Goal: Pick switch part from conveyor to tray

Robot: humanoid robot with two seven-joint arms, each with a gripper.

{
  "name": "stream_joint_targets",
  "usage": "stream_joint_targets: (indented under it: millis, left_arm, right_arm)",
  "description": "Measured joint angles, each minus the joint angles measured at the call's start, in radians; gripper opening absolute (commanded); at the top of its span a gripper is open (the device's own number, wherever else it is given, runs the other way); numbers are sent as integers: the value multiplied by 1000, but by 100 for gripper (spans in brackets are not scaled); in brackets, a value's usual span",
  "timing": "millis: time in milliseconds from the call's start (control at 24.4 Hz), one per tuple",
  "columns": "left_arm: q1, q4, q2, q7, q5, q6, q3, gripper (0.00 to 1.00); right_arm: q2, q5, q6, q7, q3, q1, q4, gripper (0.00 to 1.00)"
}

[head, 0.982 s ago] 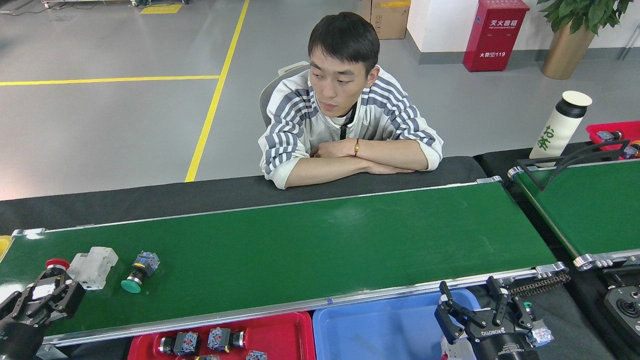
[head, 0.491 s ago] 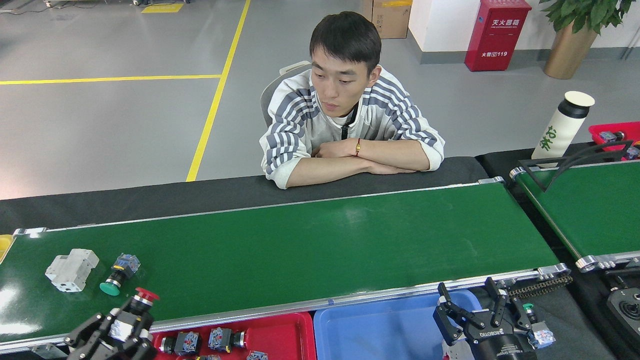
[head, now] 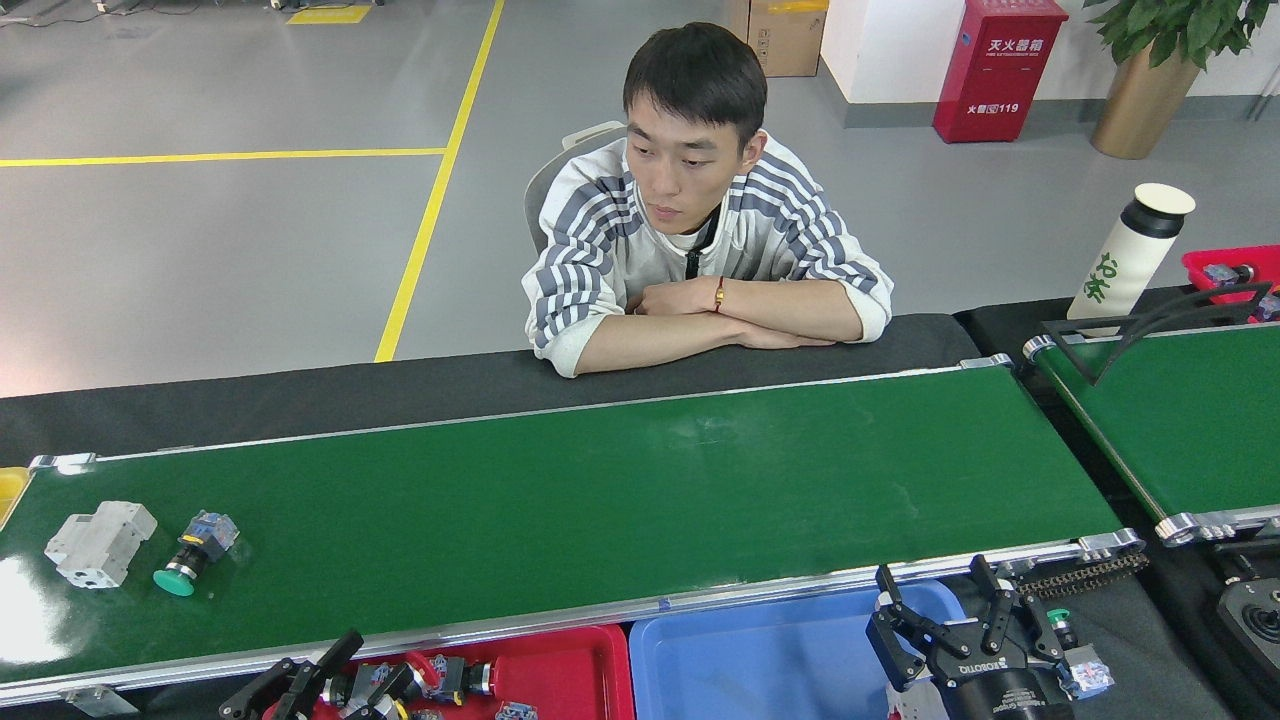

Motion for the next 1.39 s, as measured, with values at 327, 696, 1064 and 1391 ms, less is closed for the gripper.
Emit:
stream_joint_targets:
  millis: [327,696,1064,1391]
  left_arm:
    - [1,99,-64,4,0,-6,287,100]
    - [-113,224,31,4,-64,257,281,100]
    - [-398,720,301,68,-83,379,152,100]
    - [-534,912,344,90,-81,402,37,21]
  right_arm:
    - [0,0,0,1,1,0,0,99]
    - [0,1,-6,3,3,0,0,99]
    - [0,1,-7,4,3,0,-1,99]
    - [0,1,-7,4,3,1,-1,99]
